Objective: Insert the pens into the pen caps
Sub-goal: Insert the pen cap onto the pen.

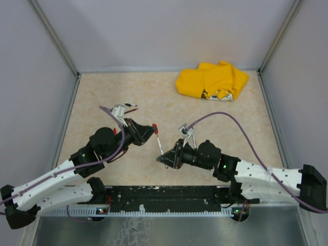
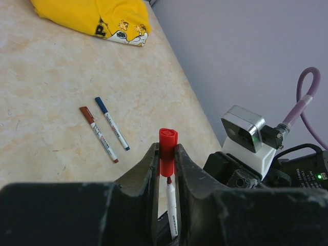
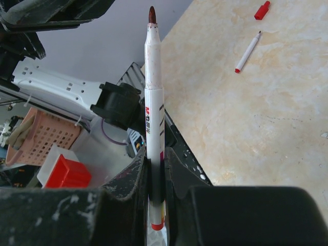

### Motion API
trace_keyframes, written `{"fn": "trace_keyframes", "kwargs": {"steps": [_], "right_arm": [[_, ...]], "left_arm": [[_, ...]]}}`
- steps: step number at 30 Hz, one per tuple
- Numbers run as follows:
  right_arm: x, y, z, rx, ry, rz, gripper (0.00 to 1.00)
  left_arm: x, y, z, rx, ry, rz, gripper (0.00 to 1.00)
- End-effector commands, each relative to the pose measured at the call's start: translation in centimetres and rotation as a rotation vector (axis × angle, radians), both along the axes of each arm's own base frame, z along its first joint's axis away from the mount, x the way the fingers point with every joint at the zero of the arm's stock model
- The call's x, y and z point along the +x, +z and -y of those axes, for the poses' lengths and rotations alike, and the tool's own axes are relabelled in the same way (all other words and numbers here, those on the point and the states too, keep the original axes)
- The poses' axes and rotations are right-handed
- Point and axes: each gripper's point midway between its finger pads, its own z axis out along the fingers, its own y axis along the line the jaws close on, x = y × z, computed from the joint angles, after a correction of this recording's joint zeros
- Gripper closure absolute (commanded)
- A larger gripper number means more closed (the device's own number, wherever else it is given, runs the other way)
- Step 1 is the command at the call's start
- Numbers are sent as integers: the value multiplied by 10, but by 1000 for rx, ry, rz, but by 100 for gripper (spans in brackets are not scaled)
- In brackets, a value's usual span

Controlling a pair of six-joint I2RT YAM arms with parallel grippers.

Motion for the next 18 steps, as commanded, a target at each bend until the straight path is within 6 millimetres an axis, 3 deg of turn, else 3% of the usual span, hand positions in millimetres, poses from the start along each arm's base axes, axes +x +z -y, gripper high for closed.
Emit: {"fn": "trace_keyframes", "kwargs": {"steps": [1,18], "right_arm": [[0,40,-6,99,4,61,100],[9,40,0,96,-58,60,100]], "left_arm": [[0,7,3,-30,-8,11,79],[-7,0,9,-35,-54,-15,79]]}}
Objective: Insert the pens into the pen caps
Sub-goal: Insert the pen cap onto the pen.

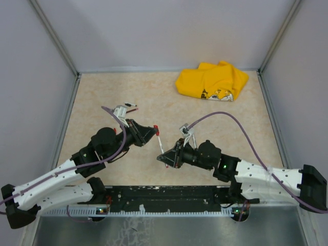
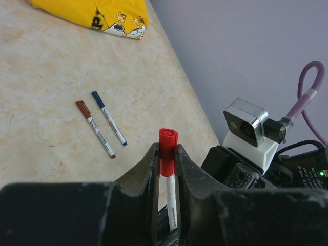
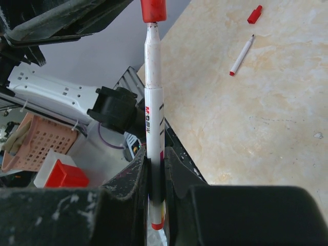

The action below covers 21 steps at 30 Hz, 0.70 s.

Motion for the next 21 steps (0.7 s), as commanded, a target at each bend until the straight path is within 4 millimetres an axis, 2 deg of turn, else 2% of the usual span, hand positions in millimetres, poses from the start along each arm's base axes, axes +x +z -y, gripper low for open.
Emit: {"fn": "trace_keyframes", "kwargs": {"steps": [1,15,21], "right_arm": [[6,41,-1,98,-40,60,100],[21,59,-2,87,-102,125,100],[23,60,-2,68,-107,138,100]], "left_arm": [[-4,6,5,-40,-31,1,79],[-11,-1,16,-73,-88,-36,78],[-11,1,13,-79,-76,-32,58]]}}
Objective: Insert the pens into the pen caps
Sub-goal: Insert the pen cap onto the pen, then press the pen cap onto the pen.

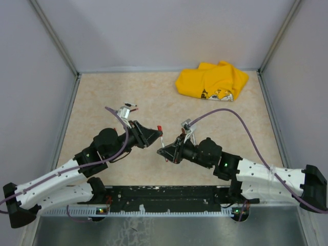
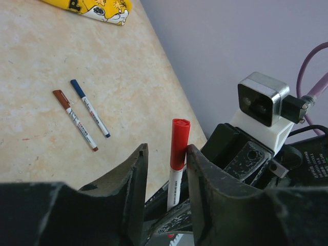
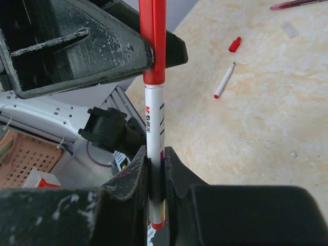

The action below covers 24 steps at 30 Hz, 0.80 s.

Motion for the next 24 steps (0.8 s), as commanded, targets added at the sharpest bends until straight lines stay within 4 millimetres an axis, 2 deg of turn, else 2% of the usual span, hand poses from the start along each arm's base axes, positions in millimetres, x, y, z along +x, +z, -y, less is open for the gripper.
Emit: {"fn": "trace_keyframes", "kwargs": {"steps": [1,6,13,21,24], "right_arm": [[5,40,-5,76,-15,71,100],[-1,35,-6,72,18,67,100],[-13,34,-8,71,85,74,100],[-17,31,-11,63,113,71,100],[-17,28,-12,58,117,68,100]], "left_arm": [[-1,6,-1,-22,0,12,55],[3,10,-7,-9,28,26,47],[7,19,-10,-19,56,49,42],[5,22,-6,-34,40,50,47],[4,22,-5,-39,30,47,52]]}}
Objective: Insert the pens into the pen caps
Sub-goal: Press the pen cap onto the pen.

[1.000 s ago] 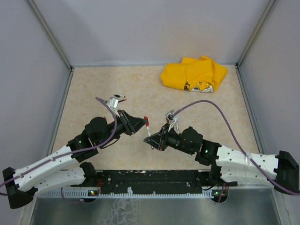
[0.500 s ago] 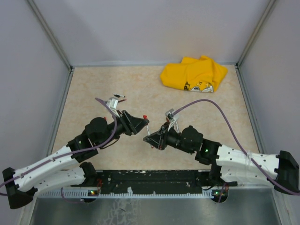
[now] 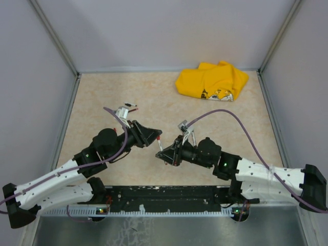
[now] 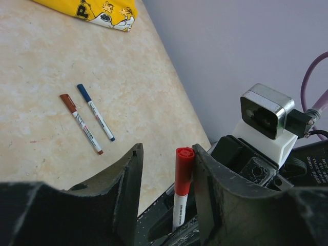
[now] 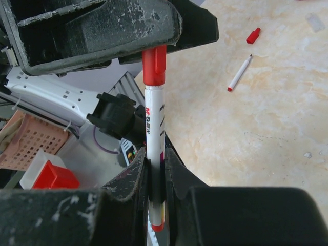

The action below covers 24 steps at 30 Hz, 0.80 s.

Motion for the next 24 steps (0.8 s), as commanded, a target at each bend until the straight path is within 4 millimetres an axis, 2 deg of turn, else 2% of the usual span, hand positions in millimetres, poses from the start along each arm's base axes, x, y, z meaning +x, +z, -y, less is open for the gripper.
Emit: {"fn": "trace_keyframes", "kwargs": {"steps": [1,9,14,18,24], "right_arm": [[-4,27,-7,65,30,47,100],[0,28,-6,69,9,49,100],[10,33,-4,50,-44,51,100],[17,37,-4,45,-80,62,100],[28,49,-3,55,-136,95,100]], "left_arm": [[-2,22,1,-47,-14,39,55],[-3,21,2,-47,-26,43,79],[-5,20,2,-50,-31,41,92],[-6,20,3,-49,-38,42,97],[-8,20,6,-50,-59,47,100]]}}
